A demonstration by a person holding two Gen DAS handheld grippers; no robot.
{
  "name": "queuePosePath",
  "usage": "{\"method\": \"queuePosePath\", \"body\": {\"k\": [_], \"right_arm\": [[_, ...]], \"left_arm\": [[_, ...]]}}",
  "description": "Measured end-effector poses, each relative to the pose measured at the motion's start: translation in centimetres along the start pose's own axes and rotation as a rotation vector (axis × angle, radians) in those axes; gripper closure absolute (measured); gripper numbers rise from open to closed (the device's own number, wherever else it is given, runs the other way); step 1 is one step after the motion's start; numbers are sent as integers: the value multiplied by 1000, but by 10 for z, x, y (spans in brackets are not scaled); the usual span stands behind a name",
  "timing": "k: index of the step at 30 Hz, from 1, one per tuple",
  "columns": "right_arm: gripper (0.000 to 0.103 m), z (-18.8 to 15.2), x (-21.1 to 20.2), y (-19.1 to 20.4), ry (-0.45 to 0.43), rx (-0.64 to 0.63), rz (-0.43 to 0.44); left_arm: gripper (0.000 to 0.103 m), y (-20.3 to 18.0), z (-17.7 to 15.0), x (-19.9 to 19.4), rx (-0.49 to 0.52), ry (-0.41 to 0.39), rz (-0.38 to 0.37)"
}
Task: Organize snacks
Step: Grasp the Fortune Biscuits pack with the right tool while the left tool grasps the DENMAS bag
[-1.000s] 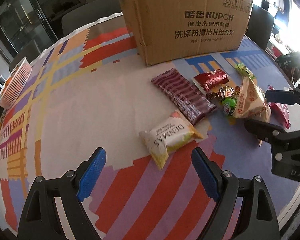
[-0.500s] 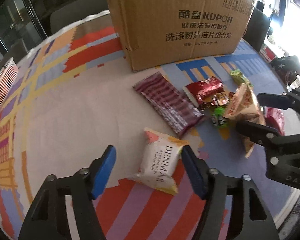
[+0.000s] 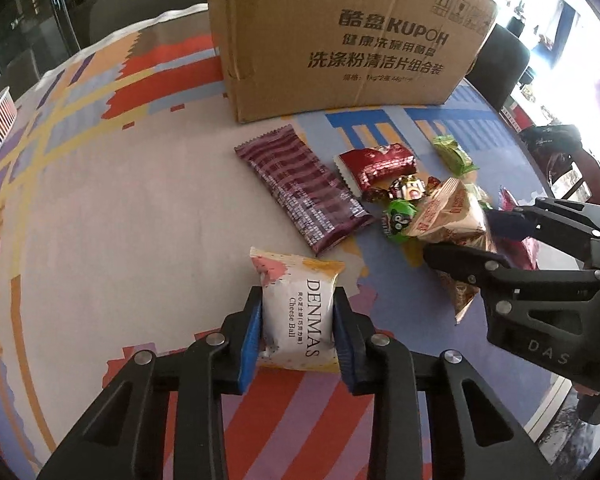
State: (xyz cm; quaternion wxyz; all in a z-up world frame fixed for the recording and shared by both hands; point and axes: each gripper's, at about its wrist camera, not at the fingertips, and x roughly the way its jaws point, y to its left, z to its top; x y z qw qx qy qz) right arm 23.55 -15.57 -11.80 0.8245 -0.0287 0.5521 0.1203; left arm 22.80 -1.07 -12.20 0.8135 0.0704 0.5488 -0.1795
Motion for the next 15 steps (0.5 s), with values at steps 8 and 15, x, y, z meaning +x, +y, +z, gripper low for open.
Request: {"method": "queuePosePath", "body": {"k": [8, 15], "right_arm": [[65, -7, -21, 2, -49, -4, 1], [65, -6, -52, -2, -117, 12, 8]], "left_arm": [[70, -9, -3, -27, -22, -67, 16], [70, -21, 4, -55, -24, -139, 24]]}}
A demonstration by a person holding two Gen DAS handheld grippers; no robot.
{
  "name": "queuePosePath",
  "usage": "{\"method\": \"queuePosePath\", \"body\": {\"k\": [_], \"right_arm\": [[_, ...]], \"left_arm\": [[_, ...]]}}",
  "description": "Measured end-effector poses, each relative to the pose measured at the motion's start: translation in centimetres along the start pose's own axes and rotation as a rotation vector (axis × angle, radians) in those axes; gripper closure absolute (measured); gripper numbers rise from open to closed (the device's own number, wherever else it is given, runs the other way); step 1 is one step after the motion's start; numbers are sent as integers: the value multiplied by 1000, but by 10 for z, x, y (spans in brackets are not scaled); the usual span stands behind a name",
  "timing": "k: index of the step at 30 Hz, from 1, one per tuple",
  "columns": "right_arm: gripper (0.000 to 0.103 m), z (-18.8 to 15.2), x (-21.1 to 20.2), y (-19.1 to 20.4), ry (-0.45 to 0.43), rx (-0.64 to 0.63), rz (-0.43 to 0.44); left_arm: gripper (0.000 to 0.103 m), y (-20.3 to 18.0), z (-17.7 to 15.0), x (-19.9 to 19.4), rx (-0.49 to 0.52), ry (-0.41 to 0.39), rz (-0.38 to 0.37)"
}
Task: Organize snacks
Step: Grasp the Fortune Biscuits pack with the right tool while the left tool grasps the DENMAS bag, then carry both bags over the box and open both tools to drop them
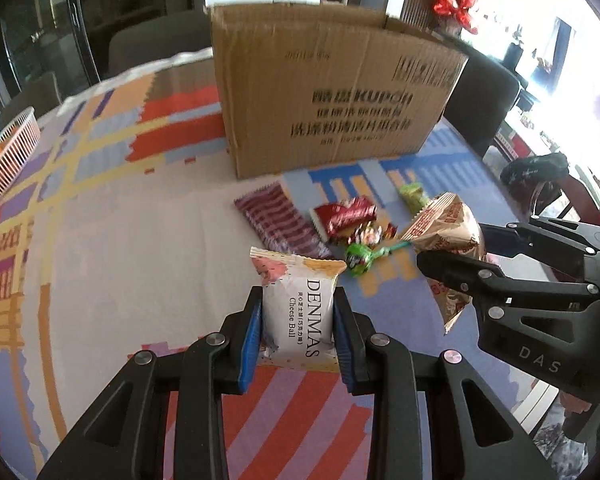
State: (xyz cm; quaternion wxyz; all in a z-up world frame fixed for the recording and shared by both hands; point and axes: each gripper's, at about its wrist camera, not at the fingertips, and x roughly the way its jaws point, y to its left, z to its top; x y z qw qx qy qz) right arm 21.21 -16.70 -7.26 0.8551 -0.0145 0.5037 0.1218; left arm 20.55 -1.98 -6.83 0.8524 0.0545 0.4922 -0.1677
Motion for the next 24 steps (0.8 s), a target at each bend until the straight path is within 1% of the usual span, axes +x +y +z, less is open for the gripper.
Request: {"method": "queuePosePath", "body": {"k": [3, 6, 12, 17, 24], "right_arm": [[65, 6, -16, -2, -42, 1, -9], [65, 12, -31, -5, -76, 5, -6], [65, 31, -63, -8, -171, -2, -29], [65, 48, -87, -11, -234, 5, -34], [65, 73, -109, -18, -304, 23, -40]], "left_arm": [[70, -3, 8, -12, -3, -31, 1], [70, -5, 19, -30, -5, -79, 12], [70, -10, 43, -59, 2, -161, 27], [70, -16, 61, -77, 14, -216, 25], [70, -22, 94, -95, 25, -278, 32]]}}
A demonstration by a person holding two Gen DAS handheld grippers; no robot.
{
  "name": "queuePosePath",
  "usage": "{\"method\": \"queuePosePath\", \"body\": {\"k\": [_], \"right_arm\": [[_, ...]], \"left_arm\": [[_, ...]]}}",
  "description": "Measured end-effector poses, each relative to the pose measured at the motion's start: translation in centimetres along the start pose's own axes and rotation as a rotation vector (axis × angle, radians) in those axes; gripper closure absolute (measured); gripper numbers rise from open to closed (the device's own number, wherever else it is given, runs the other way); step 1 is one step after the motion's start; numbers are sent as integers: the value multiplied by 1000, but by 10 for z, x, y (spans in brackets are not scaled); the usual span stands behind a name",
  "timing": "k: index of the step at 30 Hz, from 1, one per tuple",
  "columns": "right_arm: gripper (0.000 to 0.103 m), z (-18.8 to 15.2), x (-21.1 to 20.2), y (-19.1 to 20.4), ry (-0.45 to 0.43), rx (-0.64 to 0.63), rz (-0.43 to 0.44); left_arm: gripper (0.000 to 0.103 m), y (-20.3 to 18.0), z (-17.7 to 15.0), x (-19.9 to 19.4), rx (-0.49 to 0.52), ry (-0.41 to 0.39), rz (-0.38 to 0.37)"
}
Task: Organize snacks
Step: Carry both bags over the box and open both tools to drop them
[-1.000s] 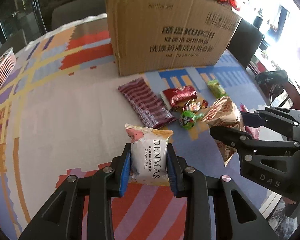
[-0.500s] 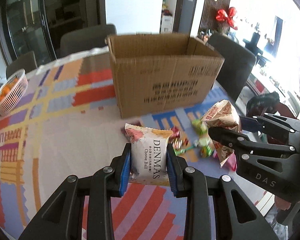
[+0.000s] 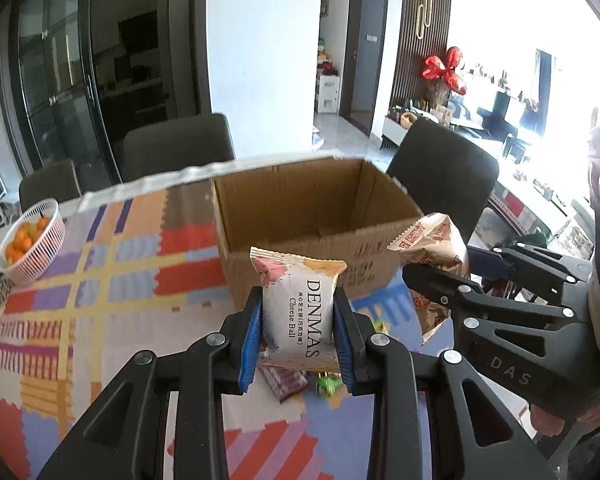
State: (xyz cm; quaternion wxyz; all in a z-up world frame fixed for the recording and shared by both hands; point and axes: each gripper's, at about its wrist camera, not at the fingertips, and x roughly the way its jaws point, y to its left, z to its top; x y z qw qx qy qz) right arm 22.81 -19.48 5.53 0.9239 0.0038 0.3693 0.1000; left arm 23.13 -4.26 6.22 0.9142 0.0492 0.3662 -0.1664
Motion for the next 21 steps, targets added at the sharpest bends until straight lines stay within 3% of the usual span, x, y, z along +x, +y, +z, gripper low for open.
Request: {"method": "queuePosePath", "body": {"k": [15, 21], "right_arm": [[65, 62, 17, -24, -49, 15, -43], [65, 82, 40, -29, -35, 16, -31]], "left_arm": [[70, 10, 60, 28, 18, -38, 23], [70, 20, 74, 53, -11, -15, 6]]}}
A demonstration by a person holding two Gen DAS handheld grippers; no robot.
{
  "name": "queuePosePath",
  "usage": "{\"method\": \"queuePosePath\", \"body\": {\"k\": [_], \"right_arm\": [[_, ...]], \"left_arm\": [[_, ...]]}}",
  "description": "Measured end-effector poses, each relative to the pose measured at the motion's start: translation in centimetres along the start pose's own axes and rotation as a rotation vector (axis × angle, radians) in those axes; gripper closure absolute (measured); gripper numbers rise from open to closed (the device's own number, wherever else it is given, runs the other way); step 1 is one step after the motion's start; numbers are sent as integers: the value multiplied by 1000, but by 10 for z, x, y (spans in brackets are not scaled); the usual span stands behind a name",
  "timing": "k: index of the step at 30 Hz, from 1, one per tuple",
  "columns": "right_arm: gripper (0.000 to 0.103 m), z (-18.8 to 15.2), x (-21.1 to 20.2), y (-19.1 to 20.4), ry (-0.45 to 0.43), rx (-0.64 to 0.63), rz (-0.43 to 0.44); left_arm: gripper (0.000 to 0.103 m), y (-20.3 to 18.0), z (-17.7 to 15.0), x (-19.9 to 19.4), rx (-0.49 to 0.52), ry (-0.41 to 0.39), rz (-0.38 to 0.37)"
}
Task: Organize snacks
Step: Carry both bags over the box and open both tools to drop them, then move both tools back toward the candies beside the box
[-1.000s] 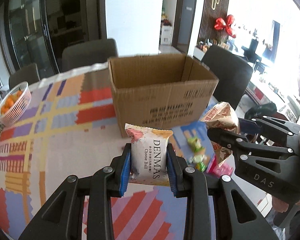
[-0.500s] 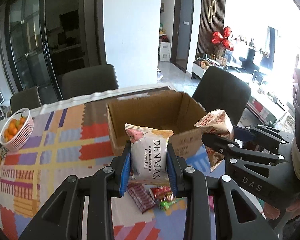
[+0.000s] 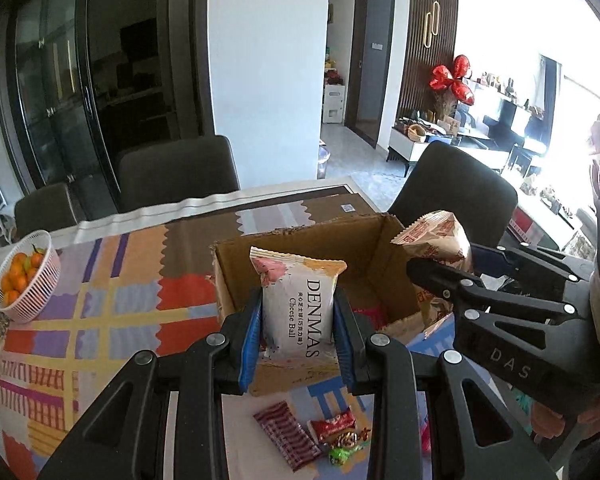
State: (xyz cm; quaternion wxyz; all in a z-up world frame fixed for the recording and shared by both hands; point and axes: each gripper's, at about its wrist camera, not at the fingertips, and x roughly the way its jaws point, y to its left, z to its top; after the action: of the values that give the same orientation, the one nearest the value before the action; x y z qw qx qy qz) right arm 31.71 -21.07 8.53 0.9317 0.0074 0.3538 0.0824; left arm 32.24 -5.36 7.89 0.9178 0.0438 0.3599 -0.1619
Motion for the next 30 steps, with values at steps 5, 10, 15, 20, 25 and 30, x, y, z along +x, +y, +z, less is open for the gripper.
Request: {"method": "queuePosePath", "body": {"k": [5, 10, 15, 20, 25, 30], "right_arm": [[65, 7, 25, -7, 34, 2, 4], [65, 6, 49, -13, 65, 16, 12], [65, 5, 68, -20, 94, 21, 9], [63, 2, 82, -25, 104, 26, -9], [44, -2, 83, -29, 102, 63, -59], [44, -10, 65, -29, 74, 49, -66]], "left_arm": [[70, 5, 5, 25, -22, 37, -12], [70, 7, 7, 49, -35, 72, -17], [70, 9, 5, 70, -44, 105, -18], [51, 11, 2, 75, -39, 97, 12], [43, 11, -5, 63, -16, 64, 96], [43, 10, -16, 38, -15, 44, 99]]}}
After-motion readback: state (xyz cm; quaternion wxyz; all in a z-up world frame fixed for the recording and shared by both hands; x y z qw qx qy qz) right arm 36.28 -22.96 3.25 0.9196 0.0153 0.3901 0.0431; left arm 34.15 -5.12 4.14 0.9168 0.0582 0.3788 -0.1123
